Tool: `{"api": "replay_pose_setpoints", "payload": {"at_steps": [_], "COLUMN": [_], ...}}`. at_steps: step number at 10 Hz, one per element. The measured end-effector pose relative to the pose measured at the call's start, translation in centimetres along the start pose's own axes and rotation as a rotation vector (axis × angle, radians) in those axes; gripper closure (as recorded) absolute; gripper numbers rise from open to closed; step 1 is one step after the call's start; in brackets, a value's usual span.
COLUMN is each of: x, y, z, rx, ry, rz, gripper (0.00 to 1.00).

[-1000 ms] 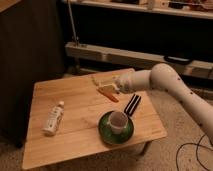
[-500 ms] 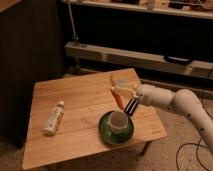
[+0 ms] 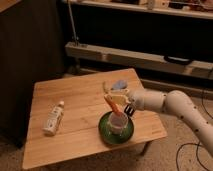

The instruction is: Place the pepper in the ceramic cup

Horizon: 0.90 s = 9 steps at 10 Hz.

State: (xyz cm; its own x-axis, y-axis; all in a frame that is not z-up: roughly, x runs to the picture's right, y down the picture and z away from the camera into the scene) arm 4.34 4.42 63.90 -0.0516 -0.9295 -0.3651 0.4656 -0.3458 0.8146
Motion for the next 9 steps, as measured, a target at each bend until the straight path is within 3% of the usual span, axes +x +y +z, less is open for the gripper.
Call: {"api": "replay_pose_setpoints", "payload": {"at_steps": [4, 7, 9], "x": [-2.4, -3.3, -4.0], "y": [0.1, 0.2, 0.6], "z": [-0.2, 0.4, 0.4], "rx": [0.015, 0.043, 0.027], "ry": [-0.003, 0.006, 0.011], "rz": [-0.113, -0.166, -0.166], "gripper": [0.23, 0.20, 0.20]}}
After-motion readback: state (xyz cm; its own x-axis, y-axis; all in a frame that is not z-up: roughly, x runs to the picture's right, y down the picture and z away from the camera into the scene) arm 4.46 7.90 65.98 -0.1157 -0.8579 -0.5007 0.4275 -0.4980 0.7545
